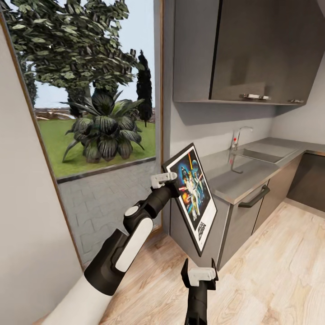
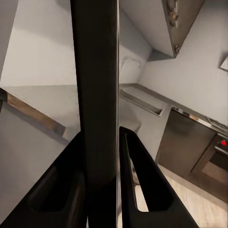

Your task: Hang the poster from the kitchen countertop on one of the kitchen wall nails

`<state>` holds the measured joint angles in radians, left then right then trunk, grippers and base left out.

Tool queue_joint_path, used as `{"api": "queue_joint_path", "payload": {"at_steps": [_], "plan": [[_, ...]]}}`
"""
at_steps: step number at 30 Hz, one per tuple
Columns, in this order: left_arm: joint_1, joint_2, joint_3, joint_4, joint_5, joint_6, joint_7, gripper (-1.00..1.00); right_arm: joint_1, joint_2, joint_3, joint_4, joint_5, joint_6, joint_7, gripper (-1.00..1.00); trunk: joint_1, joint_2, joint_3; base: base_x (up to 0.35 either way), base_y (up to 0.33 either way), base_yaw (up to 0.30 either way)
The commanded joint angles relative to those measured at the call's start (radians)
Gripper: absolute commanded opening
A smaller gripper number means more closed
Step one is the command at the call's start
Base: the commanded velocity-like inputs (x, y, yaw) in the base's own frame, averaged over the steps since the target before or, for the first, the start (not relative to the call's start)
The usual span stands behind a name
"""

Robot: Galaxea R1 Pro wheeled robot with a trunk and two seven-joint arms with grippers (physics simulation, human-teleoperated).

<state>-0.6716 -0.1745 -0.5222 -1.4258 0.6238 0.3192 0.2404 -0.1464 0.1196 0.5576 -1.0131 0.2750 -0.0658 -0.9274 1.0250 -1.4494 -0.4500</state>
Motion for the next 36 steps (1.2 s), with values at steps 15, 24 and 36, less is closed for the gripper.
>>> {"api": "queue_joint_path", "payload": {"at_steps": [15, 24, 36], "plan": [[-0.001, 0.000, -0.009, -0.003, 0.012, 0.000, 0.010, -1.00, -0.008, 0.000, -0.001, -0.004, -0.002, -0.003, -0.002, 1.00, 0.000, -0.001, -0.001, 0.000, 0.000, 0.000], [0.000, 0.000, -0.011, -0.006, 0.013, 0.000, 0.010, -1.00, -0.019, -0.001, -0.003, 0.000, -0.010, -0.001, 0.002, 1.00, 0.000, -0.001, -0.001, 0.000, 0.000, 0.000], [-0.001, 0.000, -0.020, -0.008, 0.014, -0.036, 0.010, -1.00, -0.021, -0.002, -0.009, 0.001, -0.010, -0.003, 0.003, 1.00, 0.000, -0.001, -0.001, 0.000, 0.000, 0.000]]}}
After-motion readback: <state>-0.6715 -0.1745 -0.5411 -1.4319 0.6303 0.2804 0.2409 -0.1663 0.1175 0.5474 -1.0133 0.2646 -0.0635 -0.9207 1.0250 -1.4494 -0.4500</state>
